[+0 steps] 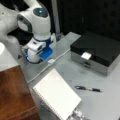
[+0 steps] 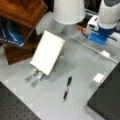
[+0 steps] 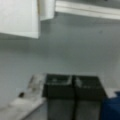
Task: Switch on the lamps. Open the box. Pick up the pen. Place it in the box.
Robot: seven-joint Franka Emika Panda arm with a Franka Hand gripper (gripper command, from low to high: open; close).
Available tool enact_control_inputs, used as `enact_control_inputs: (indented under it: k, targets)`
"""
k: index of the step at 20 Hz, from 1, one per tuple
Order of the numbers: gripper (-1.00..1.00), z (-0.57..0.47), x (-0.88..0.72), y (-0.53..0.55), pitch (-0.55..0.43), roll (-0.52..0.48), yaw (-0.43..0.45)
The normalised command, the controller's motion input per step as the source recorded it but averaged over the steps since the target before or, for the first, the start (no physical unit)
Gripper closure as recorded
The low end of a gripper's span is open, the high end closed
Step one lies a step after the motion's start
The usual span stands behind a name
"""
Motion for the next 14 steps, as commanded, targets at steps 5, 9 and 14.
enact_control_inputs:
  k: [5, 9, 14]
  targets:
    - [1.0, -0.24, -0.53, 0.02, -0.345, 0.12, 0.03]
    - [1.0, -0.22, -0.41, 0.08, -0.361, 0.173, -0.015]
    - [1.0, -0.21, -0.34, 0.14, -0.344, 0.191, -0.048]
